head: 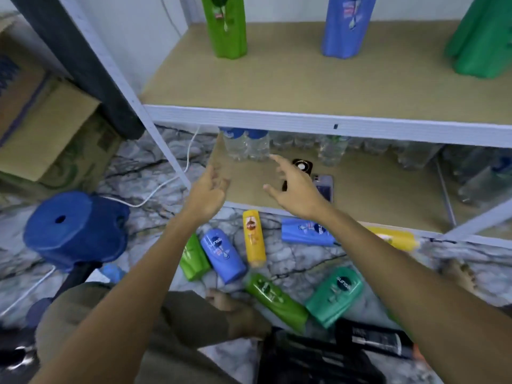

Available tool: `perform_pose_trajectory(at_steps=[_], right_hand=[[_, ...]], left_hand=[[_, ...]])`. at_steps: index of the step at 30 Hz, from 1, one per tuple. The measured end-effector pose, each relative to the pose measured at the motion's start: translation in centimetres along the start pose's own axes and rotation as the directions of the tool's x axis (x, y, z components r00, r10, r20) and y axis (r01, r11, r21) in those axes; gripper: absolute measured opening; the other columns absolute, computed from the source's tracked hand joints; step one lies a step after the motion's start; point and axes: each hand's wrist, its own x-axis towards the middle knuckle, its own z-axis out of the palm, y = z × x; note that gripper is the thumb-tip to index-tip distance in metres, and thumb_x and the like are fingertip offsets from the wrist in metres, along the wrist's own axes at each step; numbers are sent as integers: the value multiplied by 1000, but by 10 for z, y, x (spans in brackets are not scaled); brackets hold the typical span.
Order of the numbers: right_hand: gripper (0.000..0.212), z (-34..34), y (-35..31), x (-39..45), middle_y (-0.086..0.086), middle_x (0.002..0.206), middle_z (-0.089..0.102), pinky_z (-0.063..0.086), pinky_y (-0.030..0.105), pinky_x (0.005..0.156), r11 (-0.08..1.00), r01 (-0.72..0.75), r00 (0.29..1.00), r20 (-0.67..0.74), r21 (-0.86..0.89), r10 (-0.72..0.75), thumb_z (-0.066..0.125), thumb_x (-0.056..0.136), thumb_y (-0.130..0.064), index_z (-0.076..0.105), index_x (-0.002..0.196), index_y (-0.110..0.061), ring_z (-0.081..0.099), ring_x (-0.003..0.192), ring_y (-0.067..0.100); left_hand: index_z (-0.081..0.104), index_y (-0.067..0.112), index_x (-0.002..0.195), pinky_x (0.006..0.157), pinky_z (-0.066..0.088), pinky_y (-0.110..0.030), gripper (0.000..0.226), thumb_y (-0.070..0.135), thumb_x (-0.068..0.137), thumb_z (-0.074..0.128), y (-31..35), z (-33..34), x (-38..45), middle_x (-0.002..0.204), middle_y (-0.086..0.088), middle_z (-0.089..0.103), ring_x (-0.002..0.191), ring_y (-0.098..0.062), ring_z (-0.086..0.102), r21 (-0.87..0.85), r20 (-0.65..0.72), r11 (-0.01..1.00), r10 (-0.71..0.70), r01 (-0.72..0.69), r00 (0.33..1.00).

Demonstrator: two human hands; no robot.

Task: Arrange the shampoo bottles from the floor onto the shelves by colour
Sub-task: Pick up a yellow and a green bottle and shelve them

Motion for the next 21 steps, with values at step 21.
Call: perform_pose_trajectory(at_steps=[21], right_hand=[[92,193,173,-93,12,154,43,33,17,102,932,-350,766,542,-97,345,82,82,-20,29,157,-27,43,141,26]], left_hand=[[44,17,149,97,38,-29,52,18,98,57,-215,132,-54,141,-21,45,120,-36,54,61,148,889,-458,454,877]])
